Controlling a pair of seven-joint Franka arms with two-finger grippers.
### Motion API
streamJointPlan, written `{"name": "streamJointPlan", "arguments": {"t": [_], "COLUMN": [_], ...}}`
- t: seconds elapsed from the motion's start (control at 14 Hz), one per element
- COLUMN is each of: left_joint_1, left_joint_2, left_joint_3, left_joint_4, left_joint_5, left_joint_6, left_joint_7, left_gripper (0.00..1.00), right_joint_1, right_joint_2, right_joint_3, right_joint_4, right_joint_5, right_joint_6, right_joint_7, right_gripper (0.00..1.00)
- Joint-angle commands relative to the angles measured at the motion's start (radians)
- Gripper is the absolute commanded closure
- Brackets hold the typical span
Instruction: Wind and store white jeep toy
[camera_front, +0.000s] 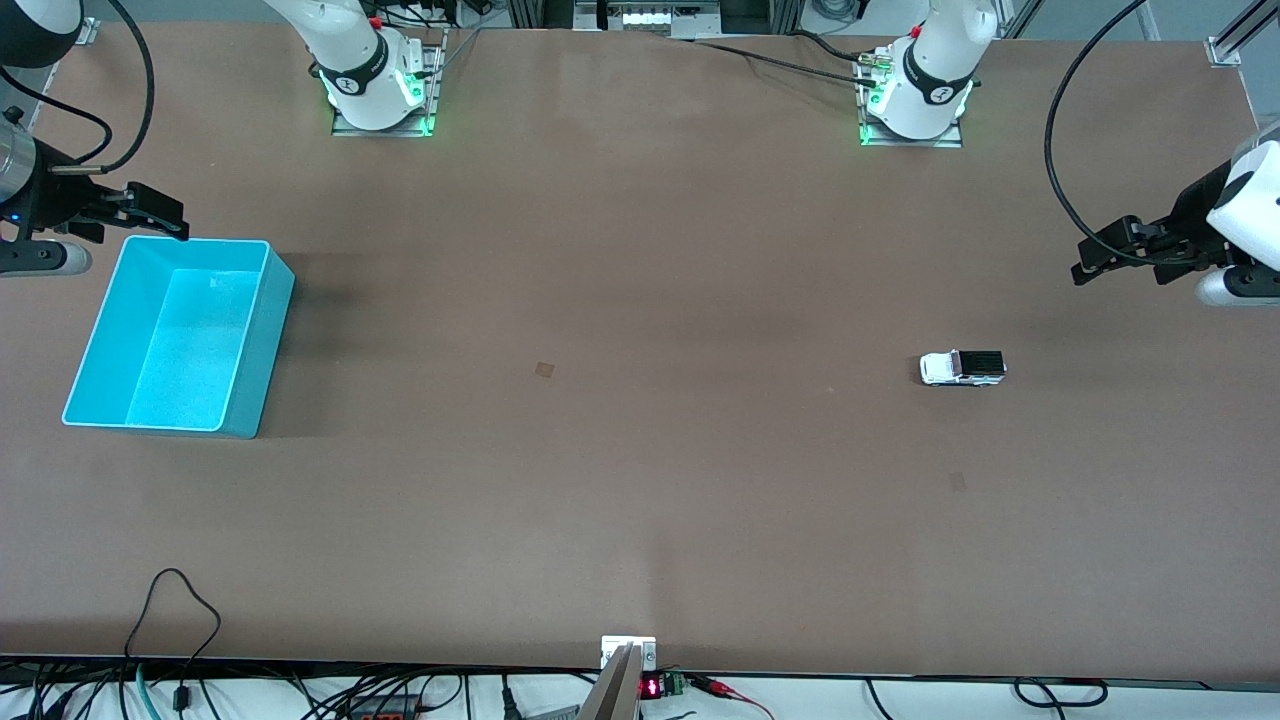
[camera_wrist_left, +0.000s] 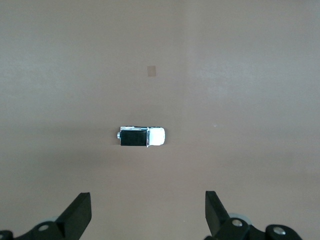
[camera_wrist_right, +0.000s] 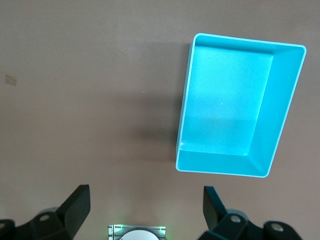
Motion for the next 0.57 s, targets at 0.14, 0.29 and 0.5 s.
{"name": "streamJointPlan", "arguments": {"t": [0.14,0.29,0.5], "left_joint_1": [-0.008,-0.008,-0.008], "left_joint_2": [-0.013,0.014,0.076], "left_joint_3": [0.004,0.004,0.011], "left_joint_4": [-0.002,-0.001,0.009], "left_joint_5": [0.013,0.022,0.019], "left_joint_6": [-0.018,-0.018,-0.015], "left_joint_7": [0.001,-0.014,-0.016], "left_gripper": [0.00,0.00,0.00], "right_joint_1": [-0.002,0.000,0.003], "right_joint_2": [-0.018,-0.018,-0.018], "right_joint_3": [0.004,0.002,0.004], "right_joint_4": [-0.018,-0.018,-0.018], "right_joint_5": [-0.013,-0.013,-0.014], "right_joint_6": [0.010,0.010,0.016], "right_joint_7": [0.006,0.006,0.006], "right_gripper": [0.00,0.00,0.00]}}
